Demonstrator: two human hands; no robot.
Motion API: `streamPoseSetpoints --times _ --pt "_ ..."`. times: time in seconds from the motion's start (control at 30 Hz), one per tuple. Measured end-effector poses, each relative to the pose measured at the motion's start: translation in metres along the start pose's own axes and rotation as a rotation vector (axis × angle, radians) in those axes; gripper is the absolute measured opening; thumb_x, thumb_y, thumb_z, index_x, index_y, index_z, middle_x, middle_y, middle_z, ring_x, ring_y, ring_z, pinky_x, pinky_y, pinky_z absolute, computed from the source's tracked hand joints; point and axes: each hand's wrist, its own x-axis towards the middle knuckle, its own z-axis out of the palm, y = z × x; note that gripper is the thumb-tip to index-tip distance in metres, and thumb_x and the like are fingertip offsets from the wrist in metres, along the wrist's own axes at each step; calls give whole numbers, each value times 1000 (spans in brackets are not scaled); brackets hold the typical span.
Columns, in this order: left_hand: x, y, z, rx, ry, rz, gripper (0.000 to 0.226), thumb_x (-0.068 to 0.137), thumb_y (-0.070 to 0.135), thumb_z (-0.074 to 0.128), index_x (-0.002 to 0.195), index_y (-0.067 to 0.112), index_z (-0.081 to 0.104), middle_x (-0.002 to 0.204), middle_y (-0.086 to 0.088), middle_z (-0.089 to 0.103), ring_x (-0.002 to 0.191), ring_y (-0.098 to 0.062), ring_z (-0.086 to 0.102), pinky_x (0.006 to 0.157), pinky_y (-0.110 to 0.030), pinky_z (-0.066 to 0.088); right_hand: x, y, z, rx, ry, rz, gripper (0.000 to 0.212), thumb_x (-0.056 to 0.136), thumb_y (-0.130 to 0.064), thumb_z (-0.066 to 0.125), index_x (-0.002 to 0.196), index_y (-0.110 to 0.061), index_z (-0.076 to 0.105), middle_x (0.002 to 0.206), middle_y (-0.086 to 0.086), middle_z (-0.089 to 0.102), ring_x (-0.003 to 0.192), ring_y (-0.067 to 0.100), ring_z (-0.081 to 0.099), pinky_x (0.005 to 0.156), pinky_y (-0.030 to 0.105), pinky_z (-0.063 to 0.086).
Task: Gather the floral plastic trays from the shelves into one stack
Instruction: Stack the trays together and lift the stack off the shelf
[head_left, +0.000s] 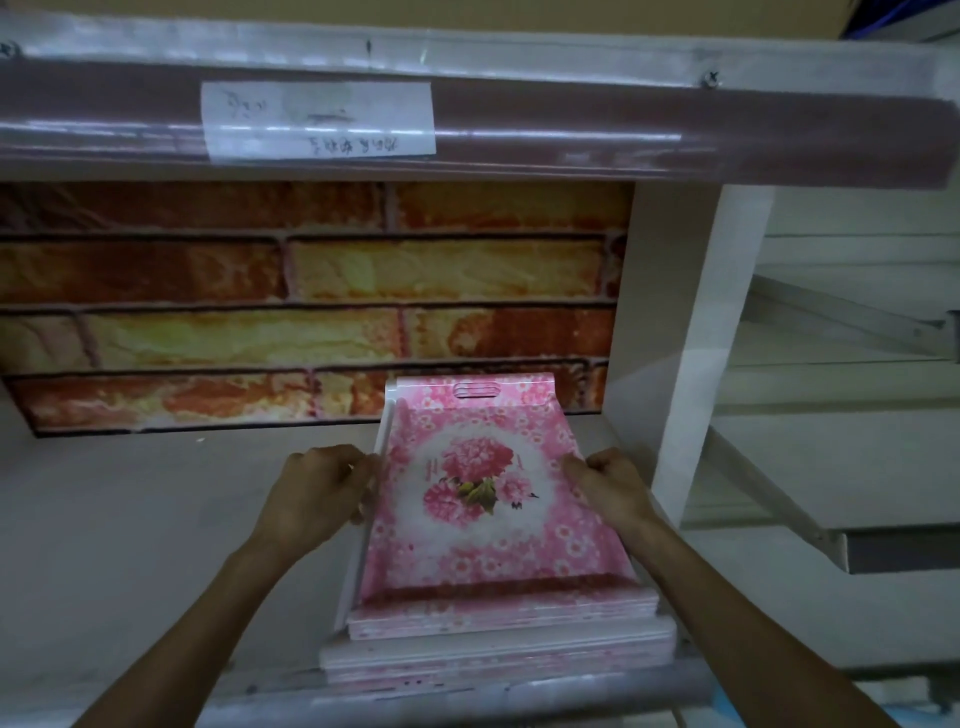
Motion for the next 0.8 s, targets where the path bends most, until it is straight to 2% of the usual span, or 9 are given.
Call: streamPoseSetpoints --times 0.07,0.17,0.27,0.37,0.43,0.53,0.67,0.73,0.8 --pt "-7 -10 6 -84 44 27 23 96 25 55 78 34 67 67 16 73 56 -4 69 43 -17 51 -4 -1 -3 82 -53 15 46 82 -46 71 87 0 66 76 7 71 72 23 71 64 28 54" --pt "-14 -27 23 -319 62 -64 6 92 34 63 89 35 68 93 17 72 81 -12 71 74 -33 59 -15 -3 -9 188 -110 35 45 84 -48 68 99 -6 63 93 8 73 82 24 72 69 30 56" --pt "-20 -36 40 -571 33 -165 26 88 47 63 110 33 67 109 12 70 98 -10 67 80 -28 53 -26 1 -12 228 -104 -42 30 90 -47 61 104 -21 64 101 -3 70 84 10 69 62 21 47" --pt "-22 -35 52 -806 1 -248 32 87 50 62 116 37 66 116 6 71 102 -10 69 83 -28 52 -31 6 -12 271 -121 -94 23 93 -48 55 105 -32 65 104 -11 68 83 2 68 65 19 44" --pt "-18 -32 57 -861 -7 -264 37 91 51 57 124 37 62 123 8 68 110 -13 66 92 -34 51 -29 9 -10 331 -150 -98 29 94 -48 52 112 -29 66 107 -8 70 86 3 70 69 22 49" --pt "-13 -26 63 -882 13 -349 51 94 51 51 140 29 50 142 4 54 128 -19 52 111 -42 38 -26 14 -6 452 -198 -100 36 91 -53 52 113 -30 69 113 -1 72 99 14 71 82 35 52" --pt "-11 -23 72 -1345 -222 -534 60 84 61 59 127 19 65 129 -19 63 123 -39 56 107 -57 41 -23 16 -5 524 -217 -53 33 95 -46 50 107 -25 73 110 6 73 98 20 72 76 31 55" --pt "-9 -24 74 -1388 -213 -540 59 82 61 60 121 18 69 124 -19 65 118 -39 60 102 -56 46 -21 18 -6 553 -229 11 36 99 -41 45 99 -20 75 103 8 75 88 17 74 65 24 56" --pt "-8 -26 73 -1392 -171 -533 54 79 63 62 108 19 76 110 -16 73 101 -35 70 84 -48 57 -20 19 -8 627 -289 92 46 101 -42 41 86 -21 79 87 3 77 74 12 74 55 21 57"
